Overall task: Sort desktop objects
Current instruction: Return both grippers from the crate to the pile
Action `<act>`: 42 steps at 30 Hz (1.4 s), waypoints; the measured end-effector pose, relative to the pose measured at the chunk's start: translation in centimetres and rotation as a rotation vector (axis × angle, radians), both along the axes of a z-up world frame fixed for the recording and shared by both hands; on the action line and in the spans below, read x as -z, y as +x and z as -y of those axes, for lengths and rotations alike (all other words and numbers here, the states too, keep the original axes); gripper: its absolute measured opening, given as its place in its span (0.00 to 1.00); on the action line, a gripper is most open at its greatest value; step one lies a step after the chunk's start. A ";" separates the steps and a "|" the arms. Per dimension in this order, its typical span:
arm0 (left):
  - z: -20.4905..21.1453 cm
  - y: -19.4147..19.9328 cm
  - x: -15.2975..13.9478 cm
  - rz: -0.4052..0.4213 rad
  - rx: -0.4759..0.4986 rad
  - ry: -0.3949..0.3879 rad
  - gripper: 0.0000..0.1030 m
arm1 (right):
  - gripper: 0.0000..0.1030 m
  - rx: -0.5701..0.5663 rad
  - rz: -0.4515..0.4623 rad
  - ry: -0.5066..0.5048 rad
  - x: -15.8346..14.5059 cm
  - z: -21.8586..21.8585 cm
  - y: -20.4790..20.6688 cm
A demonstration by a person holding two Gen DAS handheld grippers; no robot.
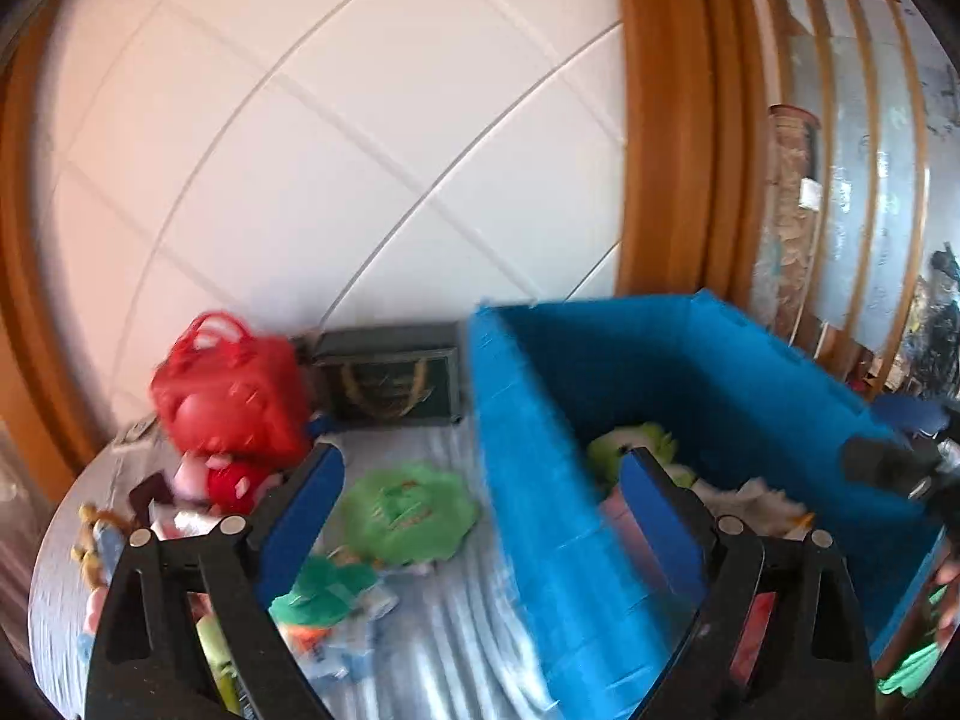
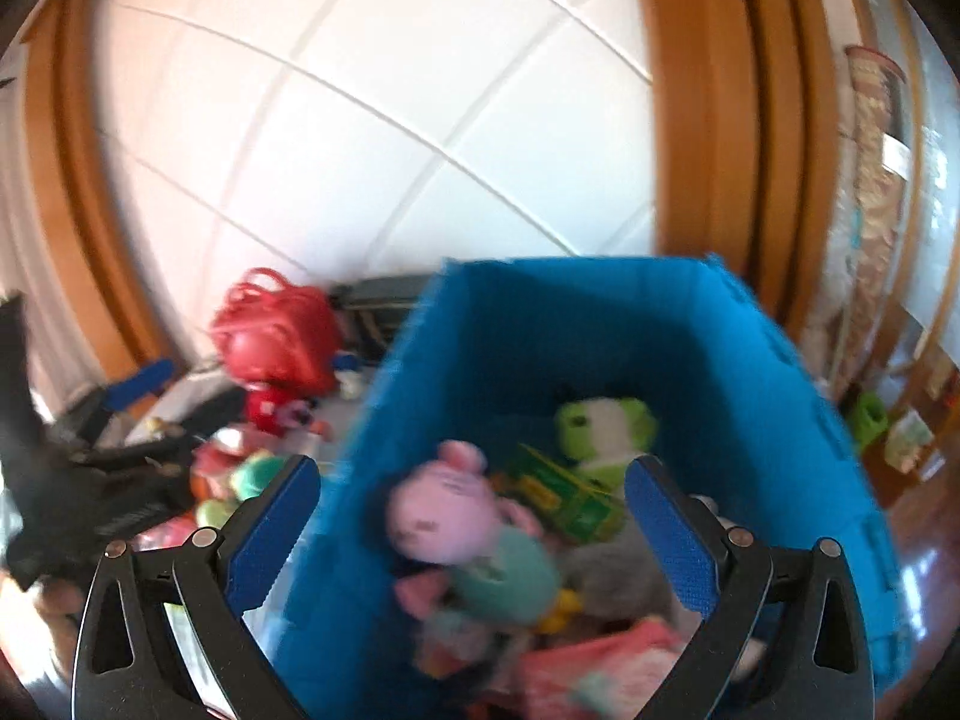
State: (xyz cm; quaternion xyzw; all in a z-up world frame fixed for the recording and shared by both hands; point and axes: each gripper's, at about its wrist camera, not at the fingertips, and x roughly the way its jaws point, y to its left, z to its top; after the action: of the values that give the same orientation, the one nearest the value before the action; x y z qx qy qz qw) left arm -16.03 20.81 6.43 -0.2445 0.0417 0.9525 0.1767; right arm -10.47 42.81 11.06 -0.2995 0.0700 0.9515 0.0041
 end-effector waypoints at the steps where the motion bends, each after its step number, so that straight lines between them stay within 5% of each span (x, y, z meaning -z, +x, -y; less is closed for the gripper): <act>1: 1.7 -0.2 0.7 0.021 -0.002 -0.001 0.92 | 1.00 -0.012 -0.015 -0.003 -0.1 1.3 -0.1; 15: 24.4 -2.9 10.3 0.194 -0.255 0.004 0.92 | 1.00 -0.123 -0.021 -0.057 3.3 17.1 -3.4; 25: 36.6 -2.7 18.0 0.340 -0.450 -0.015 0.92 | 1.00 -0.134 0.146 -0.091 11.6 23.6 -9.2; 33: 40.7 -4.4 22.2 0.398 -0.575 -0.008 0.92 | 1.00 -0.241 0.223 -0.097 16.2 28.0 -13.5; 42: 40.2 -10.5 25.4 0.446 -0.592 -0.015 0.92 | 1.00 -0.385 0.305 -0.072 19.4 33.6 -19.3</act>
State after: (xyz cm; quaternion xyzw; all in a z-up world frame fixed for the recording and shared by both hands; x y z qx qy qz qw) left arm -26.56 -19.37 -18.93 -0.4487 -0.0632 0.8854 -0.1033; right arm -29.75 9.25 -8.38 -0.4472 0.0443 0.8755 -0.1775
